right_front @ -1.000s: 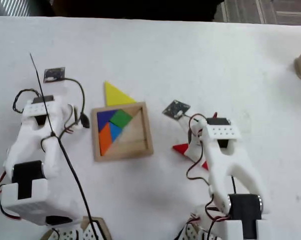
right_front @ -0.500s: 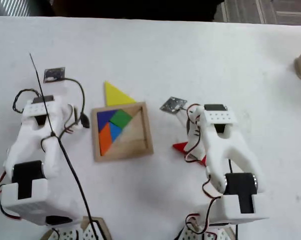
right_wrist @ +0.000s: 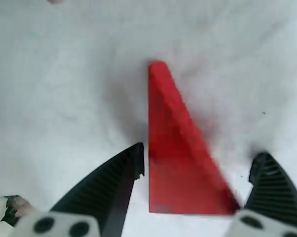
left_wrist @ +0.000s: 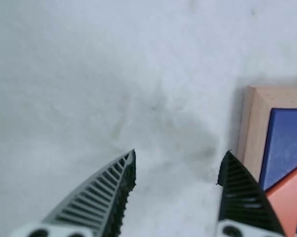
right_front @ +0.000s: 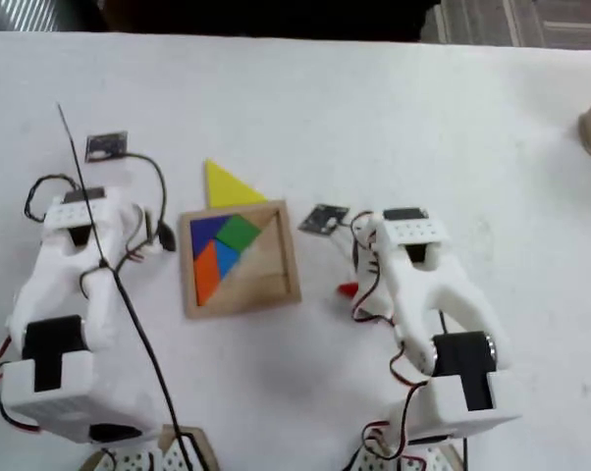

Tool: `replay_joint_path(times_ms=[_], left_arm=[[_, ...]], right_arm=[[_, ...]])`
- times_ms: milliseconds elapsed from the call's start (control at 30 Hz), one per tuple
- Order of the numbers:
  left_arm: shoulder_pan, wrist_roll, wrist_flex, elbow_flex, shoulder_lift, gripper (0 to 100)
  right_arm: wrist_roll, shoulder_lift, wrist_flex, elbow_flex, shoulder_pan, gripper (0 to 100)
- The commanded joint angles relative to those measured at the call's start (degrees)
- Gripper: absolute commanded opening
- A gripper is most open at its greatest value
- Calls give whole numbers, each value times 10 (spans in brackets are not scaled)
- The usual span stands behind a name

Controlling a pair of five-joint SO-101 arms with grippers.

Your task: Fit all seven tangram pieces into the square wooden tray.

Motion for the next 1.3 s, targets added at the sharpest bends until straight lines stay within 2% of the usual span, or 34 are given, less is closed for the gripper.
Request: replay_joint_path(times_ms=[0,167,233,300,633,733,1000,1267], left_arm=[[-6,-6,-7,-10,-9,268],[-6,-6,-7,-10,-9,268],[-6,-6,-7,-10,-9,268],[-6,-6,-7,-10,-9,268],[-6,-6,-8,-11,-9,268],[-6,-6,-9,-11,-9,268],[-4,-6,-11,-11,-9,268],[-5,-6,-11,-11,-9,268]], right_arm=[[4,-3,6,-4,1,259],[-19,-2,-7,-4,2,3],[-44,-2,-11,-4,15,45],[-55,-3,-18,-4,23,16],[-62,-8,-18,-4,31,17],[-85,-8,-18,-7,31,17],[-86,-8,-14,-7,26,17],[-96,-10,28,-10,-12,18]])
